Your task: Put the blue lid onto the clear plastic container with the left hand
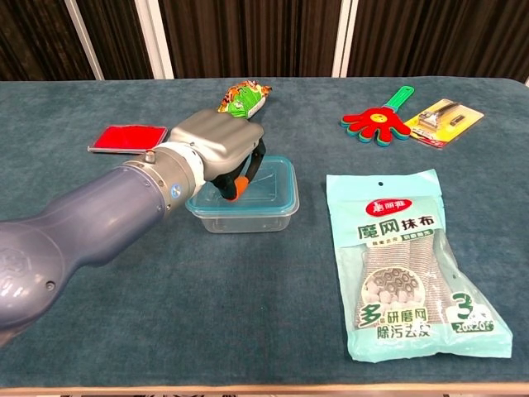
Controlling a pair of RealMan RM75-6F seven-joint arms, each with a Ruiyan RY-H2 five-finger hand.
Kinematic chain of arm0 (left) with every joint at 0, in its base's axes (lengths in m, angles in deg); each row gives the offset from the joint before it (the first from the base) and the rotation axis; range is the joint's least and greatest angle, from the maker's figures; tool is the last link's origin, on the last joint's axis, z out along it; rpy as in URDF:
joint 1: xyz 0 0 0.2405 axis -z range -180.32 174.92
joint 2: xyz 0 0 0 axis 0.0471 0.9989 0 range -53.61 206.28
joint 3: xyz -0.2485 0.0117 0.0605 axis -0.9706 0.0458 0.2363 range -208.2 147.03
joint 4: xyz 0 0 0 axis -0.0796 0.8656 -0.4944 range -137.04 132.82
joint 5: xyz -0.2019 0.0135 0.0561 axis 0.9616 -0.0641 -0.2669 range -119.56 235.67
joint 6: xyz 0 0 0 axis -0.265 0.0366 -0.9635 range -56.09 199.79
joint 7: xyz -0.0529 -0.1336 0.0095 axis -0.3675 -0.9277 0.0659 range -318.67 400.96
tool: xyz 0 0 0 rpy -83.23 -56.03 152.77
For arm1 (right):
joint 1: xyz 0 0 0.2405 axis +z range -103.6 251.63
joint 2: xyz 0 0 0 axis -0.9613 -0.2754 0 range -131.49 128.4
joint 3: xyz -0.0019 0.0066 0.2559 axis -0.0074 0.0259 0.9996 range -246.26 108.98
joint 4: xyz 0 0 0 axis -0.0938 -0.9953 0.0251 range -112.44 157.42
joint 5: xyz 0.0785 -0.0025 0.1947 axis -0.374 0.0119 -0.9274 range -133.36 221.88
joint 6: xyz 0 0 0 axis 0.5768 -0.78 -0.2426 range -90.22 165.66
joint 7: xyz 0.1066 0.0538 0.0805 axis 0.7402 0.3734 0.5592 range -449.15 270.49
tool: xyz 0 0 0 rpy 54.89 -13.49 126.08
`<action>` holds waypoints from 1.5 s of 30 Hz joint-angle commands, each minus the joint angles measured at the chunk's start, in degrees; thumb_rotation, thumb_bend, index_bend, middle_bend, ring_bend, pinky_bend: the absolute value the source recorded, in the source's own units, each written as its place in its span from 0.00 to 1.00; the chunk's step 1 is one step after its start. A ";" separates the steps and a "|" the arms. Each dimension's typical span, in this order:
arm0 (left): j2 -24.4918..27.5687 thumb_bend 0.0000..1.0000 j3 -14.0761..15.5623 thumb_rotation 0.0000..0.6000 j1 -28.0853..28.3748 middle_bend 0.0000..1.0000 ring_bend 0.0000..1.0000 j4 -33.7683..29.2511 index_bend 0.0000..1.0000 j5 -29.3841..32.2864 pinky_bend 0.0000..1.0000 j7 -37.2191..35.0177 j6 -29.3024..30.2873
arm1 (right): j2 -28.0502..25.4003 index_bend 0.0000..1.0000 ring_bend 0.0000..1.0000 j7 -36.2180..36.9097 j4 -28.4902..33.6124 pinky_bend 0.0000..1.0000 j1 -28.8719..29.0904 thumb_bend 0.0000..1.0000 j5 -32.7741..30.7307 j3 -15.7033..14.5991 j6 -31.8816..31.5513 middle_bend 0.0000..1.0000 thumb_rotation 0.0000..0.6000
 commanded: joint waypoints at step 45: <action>-3.83 0.54 -3.20 1.00 -2.25 0.61 0.27 3.31 0.65 0.04 0.20 2.73 0.05 | -0.16 0.00 0.00 0.15 0.40 0.00 0.08 0.34 -0.52 0.01 0.45 0.01 1.00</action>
